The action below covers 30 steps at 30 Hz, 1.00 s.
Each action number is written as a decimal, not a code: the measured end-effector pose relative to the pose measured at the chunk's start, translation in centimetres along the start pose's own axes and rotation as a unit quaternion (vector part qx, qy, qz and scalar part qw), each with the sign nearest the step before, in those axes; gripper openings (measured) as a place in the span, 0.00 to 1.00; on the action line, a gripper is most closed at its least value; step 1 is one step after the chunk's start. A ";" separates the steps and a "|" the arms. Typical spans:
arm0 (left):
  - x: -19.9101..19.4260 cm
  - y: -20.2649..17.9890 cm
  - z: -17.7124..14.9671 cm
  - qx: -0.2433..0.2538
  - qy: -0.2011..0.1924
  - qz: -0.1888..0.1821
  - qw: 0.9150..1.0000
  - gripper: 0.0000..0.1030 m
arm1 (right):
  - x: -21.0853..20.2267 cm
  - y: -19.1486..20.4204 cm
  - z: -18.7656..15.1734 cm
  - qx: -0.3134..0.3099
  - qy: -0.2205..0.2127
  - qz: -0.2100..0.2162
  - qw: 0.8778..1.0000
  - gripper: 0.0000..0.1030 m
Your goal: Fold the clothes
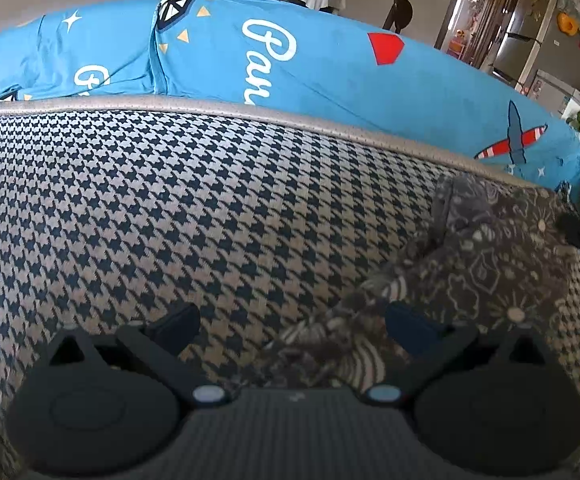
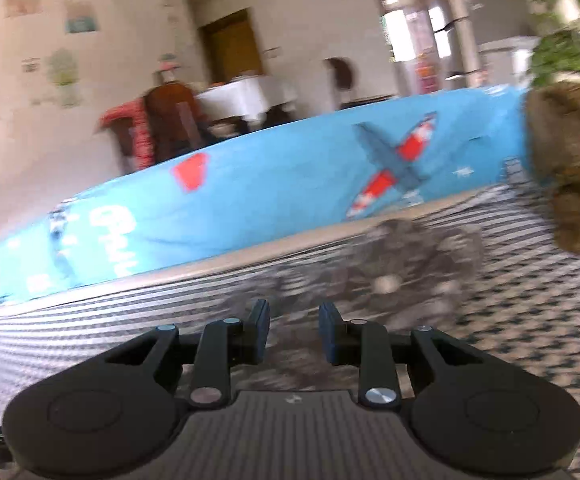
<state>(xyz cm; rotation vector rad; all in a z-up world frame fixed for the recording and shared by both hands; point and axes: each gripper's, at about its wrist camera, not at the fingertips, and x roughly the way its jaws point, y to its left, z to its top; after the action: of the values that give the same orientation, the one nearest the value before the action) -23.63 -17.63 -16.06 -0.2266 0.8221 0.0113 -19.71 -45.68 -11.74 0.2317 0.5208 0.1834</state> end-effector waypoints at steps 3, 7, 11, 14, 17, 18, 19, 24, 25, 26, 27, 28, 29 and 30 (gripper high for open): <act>0.0 0.1 -0.4 0.005 0.003 0.003 1.000 1.00 | 0.8 1.3 -0.5 -0.016 0.021 0.037 0.999 0.27; 0.1 0.4 -0.8 0.007 0.011 0.003 1.000 1.00 | 2.0 3.3 -1.3 -0.042 0.051 0.073 0.995 0.27; 0.3 0.5 -1.1 0.009 0.017 0.003 1.000 1.00 | 3.4 4.9 -2.1 -0.074 0.079 0.079 0.991 0.27; 0.2 0.7 -1.2 0.009 0.020 0.002 1.000 1.00 | 4.1 5.8 -2.8 -0.091 0.093 0.078 0.988 0.27; 0.3 0.8 -1.5 0.011 0.026 -0.001 1.000 1.00 | 4.9 6.5 -3.3 -0.103 0.097 0.076 0.987 0.27; 0.3 0.9 -1.6 0.012 0.028 -0.001 1.000 1.00 | 5.2 6.7 -3.4 -0.107 0.097 0.073 0.987 0.27; 0.4 0.9 -1.7 0.014 0.030 -0.001 0.999 1.00 | 5.5 6.8 -3.5 -0.109 0.097 0.072 0.987 0.27; 1.0 1.4 -2.6 0.017 0.048 0.004 0.999 1.00 | 7.1 7.7 -3.8 -0.123 0.093 0.065 0.986 0.27; 1.2 1.5 -2.8 0.017 0.052 0.007 0.998 1.00 | 7.4 7.9 -3.9 -0.127 0.093 0.063 0.986 0.27; 1.5 1.7 -3.0 0.018 0.057 0.009 0.998 1.00 | 7.7 8.0 -3.9 -0.129 0.093 0.062 0.985 0.27; 1.6 1.8 -3.2 0.017 0.060 0.011 0.998 1.00 | 8.0 8.0 -4.0 -0.130 0.094 0.062 0.985 0.26; 1.8 1.9 -3.3 0.016 0.064 0.013 0.998 1.00 | 8.2 8.0 -4.1 -0.130 0.096 0.061 0.985 0.26; 1.9 2.0 -3.4 0.014 0.066 0.012 0.998 1.00 | 8.4 8.0 -4.1 -0.132 0.096 0.061 0.985 0.26; 2.0 2.1 -3.5 0.012 0.066 0.012 0.998 1.00 | 8.5 8.0 -4.2 -0.133 0.097 0.060 0.984 0.25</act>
<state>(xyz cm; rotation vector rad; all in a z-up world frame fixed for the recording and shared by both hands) -25.02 -16.42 -20.19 -0.1967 0.9554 0.0084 -15.53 -35.29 -17.19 -0.0173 0.6696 0.3933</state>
